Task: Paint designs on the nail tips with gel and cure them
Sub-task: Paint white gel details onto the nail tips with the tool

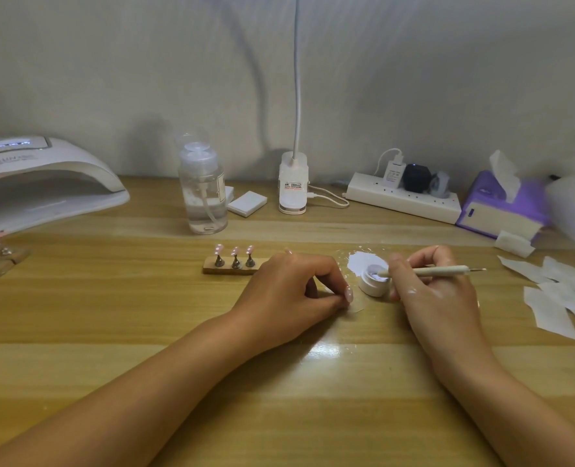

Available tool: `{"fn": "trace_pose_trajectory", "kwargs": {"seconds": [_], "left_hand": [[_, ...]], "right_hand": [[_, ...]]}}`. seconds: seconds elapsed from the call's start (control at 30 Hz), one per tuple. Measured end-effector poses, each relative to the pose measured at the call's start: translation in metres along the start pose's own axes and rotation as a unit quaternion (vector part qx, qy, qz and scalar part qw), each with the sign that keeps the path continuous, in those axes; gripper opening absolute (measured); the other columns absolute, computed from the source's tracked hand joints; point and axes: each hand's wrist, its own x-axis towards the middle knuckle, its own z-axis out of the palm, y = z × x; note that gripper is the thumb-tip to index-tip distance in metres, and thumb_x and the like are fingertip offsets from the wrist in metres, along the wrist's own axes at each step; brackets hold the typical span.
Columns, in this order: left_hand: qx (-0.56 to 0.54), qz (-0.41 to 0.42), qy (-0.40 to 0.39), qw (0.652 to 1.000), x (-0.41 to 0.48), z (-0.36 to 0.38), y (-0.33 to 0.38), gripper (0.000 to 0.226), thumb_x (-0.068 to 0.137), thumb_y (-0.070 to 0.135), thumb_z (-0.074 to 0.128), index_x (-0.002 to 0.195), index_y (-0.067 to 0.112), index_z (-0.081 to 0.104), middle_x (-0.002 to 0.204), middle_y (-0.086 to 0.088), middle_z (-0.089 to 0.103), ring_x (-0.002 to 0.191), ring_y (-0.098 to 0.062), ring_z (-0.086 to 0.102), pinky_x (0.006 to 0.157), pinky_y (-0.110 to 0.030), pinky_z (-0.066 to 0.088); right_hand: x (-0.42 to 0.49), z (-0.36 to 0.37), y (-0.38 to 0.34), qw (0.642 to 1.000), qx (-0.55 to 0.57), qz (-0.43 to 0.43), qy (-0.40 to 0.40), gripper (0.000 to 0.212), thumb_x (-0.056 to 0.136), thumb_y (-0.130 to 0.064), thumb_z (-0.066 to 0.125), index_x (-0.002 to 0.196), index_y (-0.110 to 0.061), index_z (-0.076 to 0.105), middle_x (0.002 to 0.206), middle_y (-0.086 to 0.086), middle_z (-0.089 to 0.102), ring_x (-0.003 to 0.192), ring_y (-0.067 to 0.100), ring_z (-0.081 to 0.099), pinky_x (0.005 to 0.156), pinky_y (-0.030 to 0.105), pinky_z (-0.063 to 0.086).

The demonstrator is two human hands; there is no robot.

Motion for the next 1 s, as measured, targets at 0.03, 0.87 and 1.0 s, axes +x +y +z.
{"fn": "trace_pose_trajectory", "kwargs": {"seconds": [0.03,0.87,1.0], "left_hand": [[-0.002,0.001,0.0,1.0,0.0,0.0,0.0,0.014,0.082,0.024,0.077,0.079,0.035,0.07,0.071,0.038,0.06,0.059,0.002,0.058,0.095,-0.025,0.04],[0.007,0.013,0.008,1.0,0.001,0.001,-0.005,0.019,0.08,0.02,0.078,0.078,0.035,0.068,0.068,0.037,0.059,0.053,0.003,0.054,0.054,-0.008,0.032],[0.01,0.015,0.01,1.0,0.001,0.0,-0.004,0.015,0.08,0.019,0.078,0.078,0.032,0.069,0.065,0.039,0.057,0.052,0.003,0.053,0.053,-0.007,0.031]], "right_hand": [[0.0,0.0,0.0,1.0,-0.006,-0.002,0.003,0.025,0.093,-0.031,0.065,0.082,-0.011,0.054,0.062,-0.001,0.065,0.052,-0.002,0.051,0.05,0.01,0.036],[-0.025,0.004,-0.021,0.975,0.195,0.082,-0.07,0.026,0.079,-0.009,0.065,0.062,-0.017,0.046,0.048,0.008,0.06,0.038,0.01,0.046,0.039,0.017,0.038],[-0.026,0.005,-0.021,0.981,0.153,0.082,-0.082,0.025,0.075,-0.022,0.069,0.056,-0.025,0.053,0.051,0.009,0.064,0.041,0.01,0.051,0.039,0.023,0.038]]}}
